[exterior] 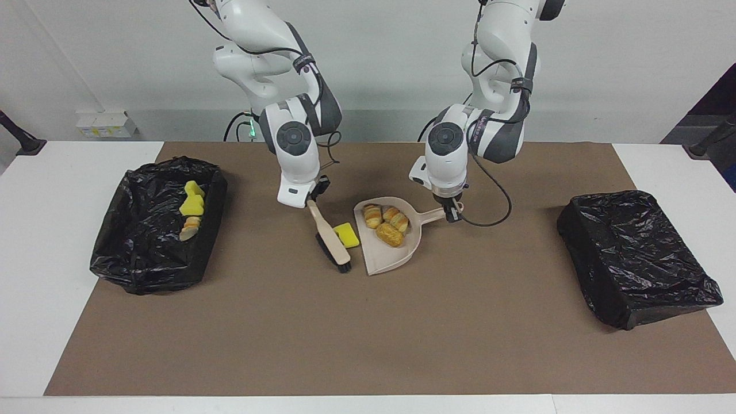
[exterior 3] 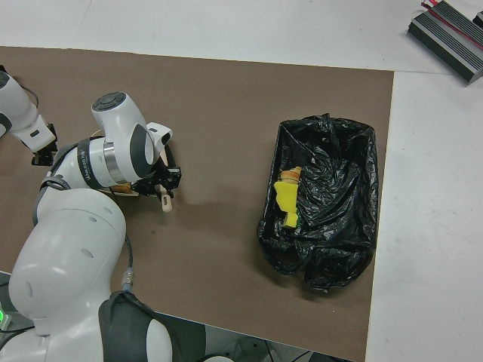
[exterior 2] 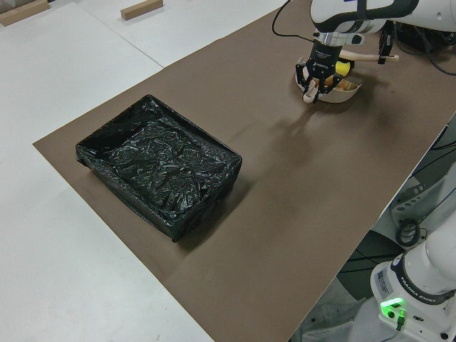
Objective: Sweep and dump trash in bin
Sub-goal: 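Sweep the yellow sponge into the dustpan with the right gripper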
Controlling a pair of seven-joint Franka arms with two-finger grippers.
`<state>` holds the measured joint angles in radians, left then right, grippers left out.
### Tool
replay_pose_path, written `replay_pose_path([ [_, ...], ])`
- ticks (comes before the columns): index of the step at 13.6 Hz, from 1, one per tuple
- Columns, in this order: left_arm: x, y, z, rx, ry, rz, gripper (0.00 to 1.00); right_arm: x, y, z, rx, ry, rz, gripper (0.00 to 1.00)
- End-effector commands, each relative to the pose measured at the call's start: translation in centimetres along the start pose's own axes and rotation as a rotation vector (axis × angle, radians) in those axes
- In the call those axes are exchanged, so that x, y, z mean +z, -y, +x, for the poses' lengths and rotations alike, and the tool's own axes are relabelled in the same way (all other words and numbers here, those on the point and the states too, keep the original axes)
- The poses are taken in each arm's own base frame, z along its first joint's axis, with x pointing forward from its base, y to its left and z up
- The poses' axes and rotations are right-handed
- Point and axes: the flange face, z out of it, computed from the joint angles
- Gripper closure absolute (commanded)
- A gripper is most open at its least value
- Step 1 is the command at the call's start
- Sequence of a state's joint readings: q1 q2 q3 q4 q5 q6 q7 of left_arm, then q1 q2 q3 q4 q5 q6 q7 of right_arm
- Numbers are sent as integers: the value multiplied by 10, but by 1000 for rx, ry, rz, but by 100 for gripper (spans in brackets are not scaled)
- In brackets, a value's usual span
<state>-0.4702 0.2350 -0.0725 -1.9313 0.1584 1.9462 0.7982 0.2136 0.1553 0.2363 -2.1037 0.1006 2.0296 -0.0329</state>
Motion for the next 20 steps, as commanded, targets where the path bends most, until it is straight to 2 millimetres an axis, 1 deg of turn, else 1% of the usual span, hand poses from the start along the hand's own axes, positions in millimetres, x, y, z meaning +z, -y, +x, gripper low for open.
replay_pose_path([
  [1,10,-7,1,3,-4,8,100,2,62,0,64,-11,124,100],
  [2,11,-8,2,10,-11,15,100,-1,74,-2,80,-10,136,100],
  [4,10,-6,3,75,-25,29,100,-10,76,-6,112,-11,134,100],
  [6,12,6,-8,154,-47,31,100,-43,70,-15,189,-4,136,100],
  [7,15,16,-18,170,-68,37,100,-56,63,-17,227,18,140,100],
  [8,18,17,-22,171,-91,28,100,-69,54,-18,243,20,145,100],
  [9,18,21,-27,172,-112,28,100,-82,48,-23,255,22,146,100],
  [11,18,34,-44,154,-160,15,100,-105,43,-38,267,45,143,100],
  [12,17,35,-46,159,-175,10,100,-111,40,-43,273,49,143,100],
  [13,18,38,-51,150,-182,7,100,-114,40,-46,278,49,140,100],
  [14,19,44,-59,134,-188,4,100,-112,41,-51,290,54,128,100],
  [16,11,51,-75,154,-236,2,100,-107,50,-61,299,61,115,100],
  [17,7,56,-86,167,-256,4,100,-100,53,-72,316,75,103,100],
  [18,1,61,-96,175,-263,15,100,-93,62,-86,320,88,90,100],
  [20,-13,69,-119,196,-279,46,100,-78,83,-115,334,99,62,100],
])
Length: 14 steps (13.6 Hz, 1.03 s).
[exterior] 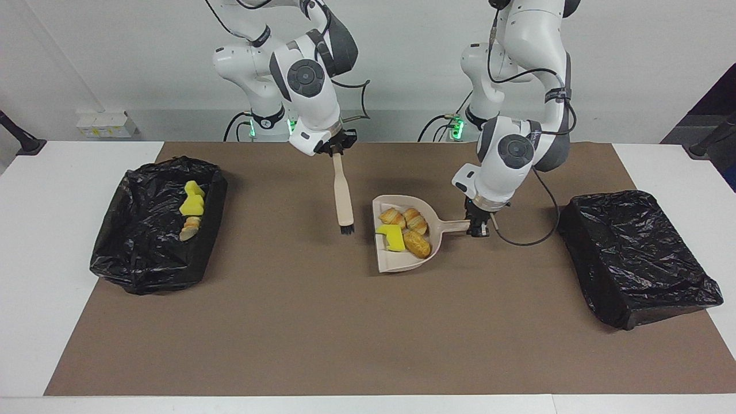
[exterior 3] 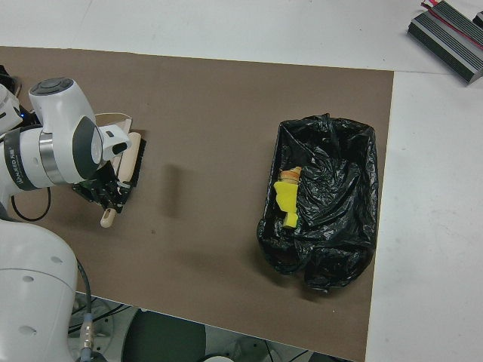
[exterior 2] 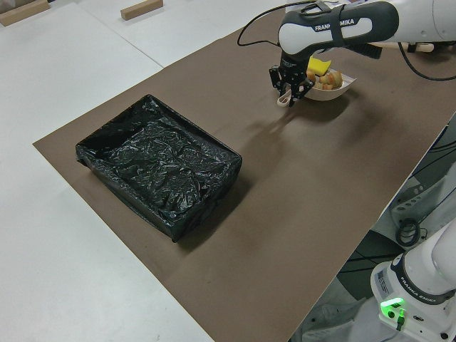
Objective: Sweep and dump trash in bin
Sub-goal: 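Carry the dustpan to the trash bag with the left gripper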
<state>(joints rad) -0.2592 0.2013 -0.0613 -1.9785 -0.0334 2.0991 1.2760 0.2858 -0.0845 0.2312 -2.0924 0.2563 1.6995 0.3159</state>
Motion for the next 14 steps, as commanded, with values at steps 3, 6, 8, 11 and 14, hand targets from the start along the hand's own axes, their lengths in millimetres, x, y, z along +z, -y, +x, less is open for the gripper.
replay_pose_path([
  [3,-52,9,-59,39,-104,55,100,28,27,-67,37,17,34,100],
  [6,-81,19,-99,25,-137,40,100,48,65,-57,56,-40,76,100],
  [8,-119,26,-116,23,-140,25,100,67,89,-54,71,-47,92,100],
  [11,-142,41,-179,9,-110,-1,100,92,112,-49,105,-56,93,100],
  [14,-150,51,-238,4,-43,-7,100,120,121,-52,110,-36,68,100],
])
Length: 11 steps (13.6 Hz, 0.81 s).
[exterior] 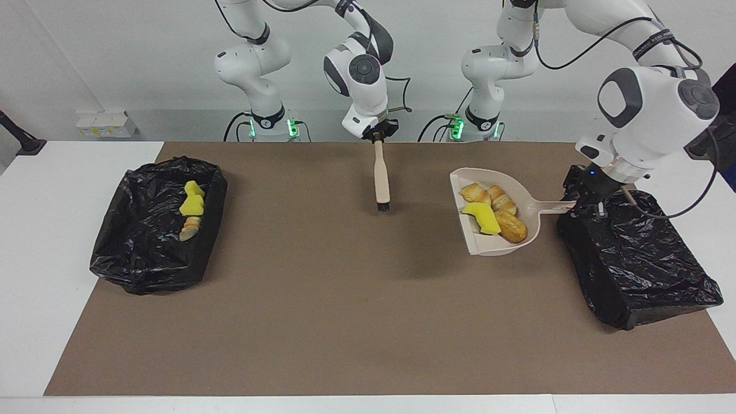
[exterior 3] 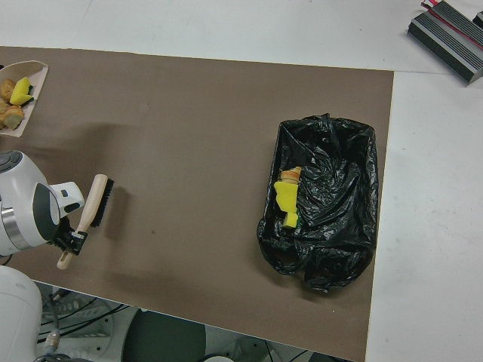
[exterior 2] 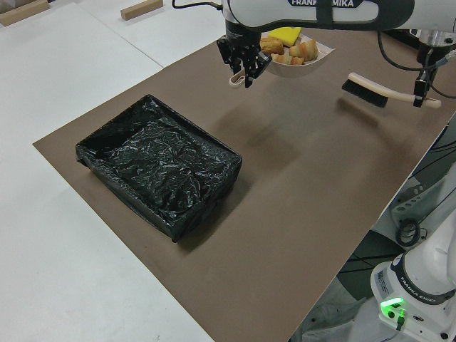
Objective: Sweep and dump trash in bin
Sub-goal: 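Carry the dustpan to the trash bag with the left gripper, then tip the dustpan over the trash bag with the left gripper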
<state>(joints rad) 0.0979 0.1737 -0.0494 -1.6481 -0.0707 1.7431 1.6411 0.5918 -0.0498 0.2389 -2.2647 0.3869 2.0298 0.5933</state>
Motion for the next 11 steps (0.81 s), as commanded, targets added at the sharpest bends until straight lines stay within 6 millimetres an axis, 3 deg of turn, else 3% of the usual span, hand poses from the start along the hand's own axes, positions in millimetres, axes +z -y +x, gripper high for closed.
replay_pose_path([
  [1,-5,15,-46,-11,53,-21,100,16,3,-2,40,-5,14,100],
  [4,-9,18,-104,7,144,-27,100,26,-2,-1,35,-19,8,100],
  [6,-24,13,-144,21,140,-28,100,36,-8,-1,27,-22,3,79],
  [8,-37,15,-171,26,190,-35,100,39,-8,1,17,-22,2,66],
  [11,-51,15,-209,9,355,-25,100,43,-7,4,19,-27,5,62],
])
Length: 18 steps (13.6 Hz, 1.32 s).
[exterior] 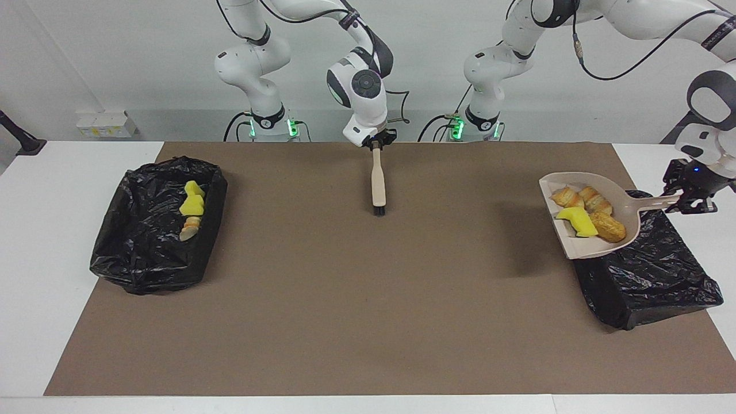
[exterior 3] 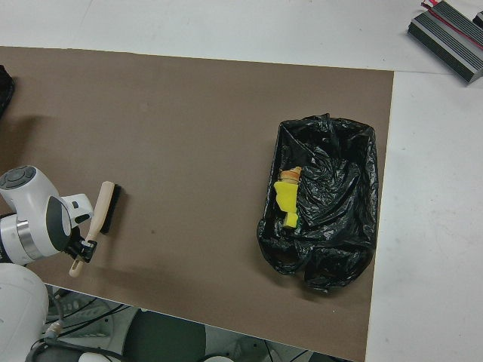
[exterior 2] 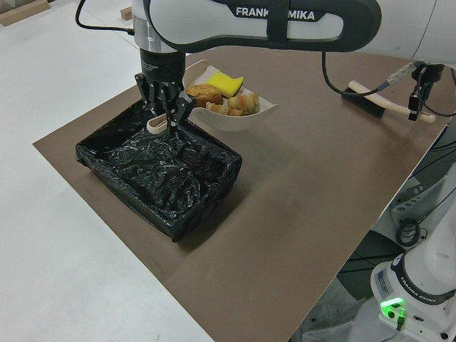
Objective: Sweep and dump trash in bin
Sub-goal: 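Tip the dustpan over the trash bag with the left gripper, then bring the dustpan back while the right gripper sets down the brush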
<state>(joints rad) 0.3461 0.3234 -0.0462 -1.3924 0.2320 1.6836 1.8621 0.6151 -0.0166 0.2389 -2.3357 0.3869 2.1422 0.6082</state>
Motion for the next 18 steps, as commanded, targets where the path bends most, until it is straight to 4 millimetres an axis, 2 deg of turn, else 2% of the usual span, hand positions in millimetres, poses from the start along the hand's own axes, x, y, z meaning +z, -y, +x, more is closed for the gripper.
replay_pose_path([
  [1,-4,5,-35,6,117,-2,100,3,2,1,-6,-11,16,61],
  [2,-6,6,-40,36,152,10,100,2,3,2,-7,-11,16,52],
  [3,-10,7,-46,63,220,20,100,1,4,2,-15,-16,11,12],
  [4,-15,9,-51,94,309,22,100,-3,6,3,-22,-21,12,0],
  [6,-24,16,-52,121,422,60,100,-20,13,4,-39,-46,31,0],
  [8,-22,16,-51,116,524,69,100,-50,13,16,-64,-96,38,0],
  [9,-26,12,-51,82,591,74,100,-72,3,30,-57,-133,24,0],
  [11,-31,13,-40,82,709,95,100,-105,-30,65,-39,-229,-40,0],
  [13,-35,12,-31,52,796,107,100,-126,-70,96,-34,-287,-96,0],
  [15,-50,8,-18,65,884,112,100,-143,-113,119,-42,-319,-135,0],
  [17,-73,-2,-14,52,905,124,100,-163,-144,136,-5,-350,-149,0],
  [18,-84,-4,-5,50,916,122,100,-174,-157,140,5,-373,-179,0],
])
